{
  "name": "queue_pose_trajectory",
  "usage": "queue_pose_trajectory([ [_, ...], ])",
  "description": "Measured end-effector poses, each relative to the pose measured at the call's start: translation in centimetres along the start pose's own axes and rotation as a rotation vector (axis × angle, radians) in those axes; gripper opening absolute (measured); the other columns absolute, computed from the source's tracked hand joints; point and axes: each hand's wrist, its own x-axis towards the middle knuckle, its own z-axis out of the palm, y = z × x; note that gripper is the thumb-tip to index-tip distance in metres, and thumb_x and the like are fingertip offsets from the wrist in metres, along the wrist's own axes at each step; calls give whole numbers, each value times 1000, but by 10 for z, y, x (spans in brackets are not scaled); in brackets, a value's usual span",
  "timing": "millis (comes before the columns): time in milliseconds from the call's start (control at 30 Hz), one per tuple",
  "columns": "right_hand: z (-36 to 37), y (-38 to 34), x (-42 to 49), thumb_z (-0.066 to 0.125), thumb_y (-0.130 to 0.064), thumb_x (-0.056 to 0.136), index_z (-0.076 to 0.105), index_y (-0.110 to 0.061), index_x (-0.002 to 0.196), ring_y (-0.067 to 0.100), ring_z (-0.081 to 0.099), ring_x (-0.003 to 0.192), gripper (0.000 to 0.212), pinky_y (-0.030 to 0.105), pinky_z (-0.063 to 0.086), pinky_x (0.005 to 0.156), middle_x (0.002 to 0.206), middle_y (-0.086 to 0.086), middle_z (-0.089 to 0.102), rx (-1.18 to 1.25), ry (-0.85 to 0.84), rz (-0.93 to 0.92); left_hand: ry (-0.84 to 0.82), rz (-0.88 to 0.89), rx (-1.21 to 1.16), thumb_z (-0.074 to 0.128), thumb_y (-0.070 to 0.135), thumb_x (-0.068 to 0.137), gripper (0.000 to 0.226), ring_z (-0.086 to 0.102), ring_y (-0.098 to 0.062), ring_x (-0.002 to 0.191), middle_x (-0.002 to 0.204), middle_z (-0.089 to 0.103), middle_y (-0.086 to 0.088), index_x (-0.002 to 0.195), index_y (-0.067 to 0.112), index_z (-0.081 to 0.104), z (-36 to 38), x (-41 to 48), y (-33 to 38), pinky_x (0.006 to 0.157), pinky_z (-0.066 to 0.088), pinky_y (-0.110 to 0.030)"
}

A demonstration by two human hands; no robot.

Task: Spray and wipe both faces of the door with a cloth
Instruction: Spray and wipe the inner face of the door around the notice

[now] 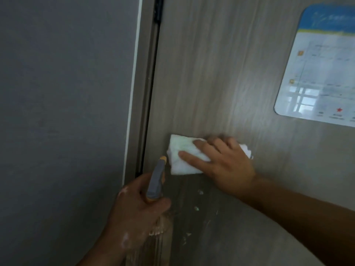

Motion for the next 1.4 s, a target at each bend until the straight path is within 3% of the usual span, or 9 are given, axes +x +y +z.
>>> queue_pose_trajectory([
  [100, -6, 21, 17, 59, -33, 92, 47, -34, 153, 34, 61, 109, 63, 45, 42, 87, 132, 13, 63, -31, -8, -59, -14, -32, -16, 73, 18, 59, 34, 51, -15, 46, 51, 54, 2, 91, 27, 73, -6, -5, 1, 49, 50, -35],
  [367, -24, 47, 110, 61, -27, 90, 54, -35, 148, 34, 59, 103, 59, 43, 39, 84, 130, 9, 63, -3, 216, 397, -26, -61, -72, 74, 19, 58, 37, 57, -11, 50, 54, 60, 9, 94, 29, 76, 2, -9, 0, 53, 50, -31],
  [633, 8, -27, 18, 49, -36, 95, 50, -34, 151, 34, 61, 109, 56, 43, 36, 87, 134, 13, 62, 62, -19, 14, -5, -45, 13, 73, 26, 55, 41, 56, -6, 50, 58, 64, 9, 92, 45, 72, -8, -16, -7, 53, 48, -22],
  [700, 2, -15, 14, 50, -32, 96, 53, -34, 150, 34, 63, 108, 53, 42, 36, 85, 132, 13, 64, 79, 17, 33, -19, -33, 55, 77, 20, 59, 35, 57, 1, 50, 60, 67, 15, 88, 40, 75, -8, -18, -5, 50, 43, -12],
  [933, -46, 88, 9, 68, -23, 92, 50, -29, 152, 40, 57, 110, 63, 45, 37, 84, 137, 19, 60, -15, 164, 352, -117, -50, 28, 78, 19, 62, 37, 58, -4, 52, 61, 68, 12, 96, 34, 75, 22, -18, 0, 52, 47, -18],
  [1133, -45, 97, 4, 68, -22, 94, 54, -28, 150, 38, 59, 108, 58, 44, 39, 82, 134, 16, 62, -29, 220, 380, -224, -10, 4, 82, 4, 68, 37, 57, 10, 52, 61, 67, 23, 96, 28, 76, 64, -16, 9, 53, 43, -9],
  [1200, -41, 93, 1, 70, -20, 93, 55, -29, 149, 37, 59, 106, 59, 43, 38, 81, 132, 15, 63, -37, 249, 405, -243, -18, -1, 79, -1, 72, 36, 60, 8, 57, 65, 70, 19, 95, 26, 76, 73, -14, 9, 55, 46, -10],
  [1333, -35, 89, -12, 71, -21, 90, 57, -28, 148, 37, 61, 104, 60, 45, 40, 82, 130, 15, 65, -38, 277, 408, -231, 12, 9, 72, 34, 53, 38, 57, -6, 60, 74, 70, -2, 90, 29, 70, 88, -14, 5, 59, 51, -32],
  [1400, -35, 88, -15, 70, -22, 92, 58, -27, 147, 37, 62, 104, 56, 45, 42, 82, 129, 16, 65, -27, 283, 393, -229, 1, -5, 73, 30, 53, 34, 55, -7, 60, 71, 67, -5, 87, 26, 69, 92, -14, 1, 60, 53, -39],
])
